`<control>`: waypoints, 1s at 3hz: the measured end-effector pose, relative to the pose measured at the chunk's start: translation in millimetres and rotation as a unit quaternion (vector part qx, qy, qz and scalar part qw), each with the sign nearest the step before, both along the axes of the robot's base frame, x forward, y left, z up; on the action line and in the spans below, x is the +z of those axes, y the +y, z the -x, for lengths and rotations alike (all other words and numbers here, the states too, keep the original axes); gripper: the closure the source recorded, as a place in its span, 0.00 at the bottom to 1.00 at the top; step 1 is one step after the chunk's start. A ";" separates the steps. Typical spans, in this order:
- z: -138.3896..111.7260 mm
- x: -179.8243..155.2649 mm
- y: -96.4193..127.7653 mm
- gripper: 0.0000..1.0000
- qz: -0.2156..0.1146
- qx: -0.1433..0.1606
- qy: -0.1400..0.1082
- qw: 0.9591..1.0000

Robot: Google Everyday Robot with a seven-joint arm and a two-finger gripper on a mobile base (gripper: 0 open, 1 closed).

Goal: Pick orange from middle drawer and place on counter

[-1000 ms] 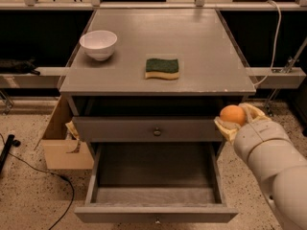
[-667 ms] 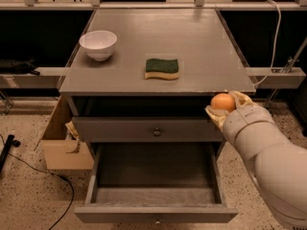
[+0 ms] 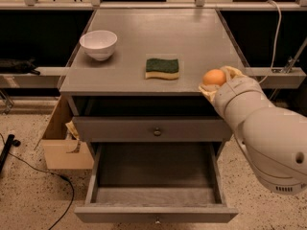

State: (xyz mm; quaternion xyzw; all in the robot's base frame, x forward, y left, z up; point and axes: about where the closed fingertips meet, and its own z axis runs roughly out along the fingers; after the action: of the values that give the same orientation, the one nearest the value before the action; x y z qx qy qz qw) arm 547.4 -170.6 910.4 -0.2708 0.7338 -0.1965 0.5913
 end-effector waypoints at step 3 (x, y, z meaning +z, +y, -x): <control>-63.6 57.7 14.4 1.00 -0.068 0.034 -0.036 0.996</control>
Offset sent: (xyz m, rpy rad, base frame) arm 0.0825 0.0079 0.0805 0.1955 -0.1264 0.0953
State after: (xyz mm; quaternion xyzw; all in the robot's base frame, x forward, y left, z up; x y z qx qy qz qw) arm 611.0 -156.2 968.1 -0.2471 0.7142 -0.1357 0.6406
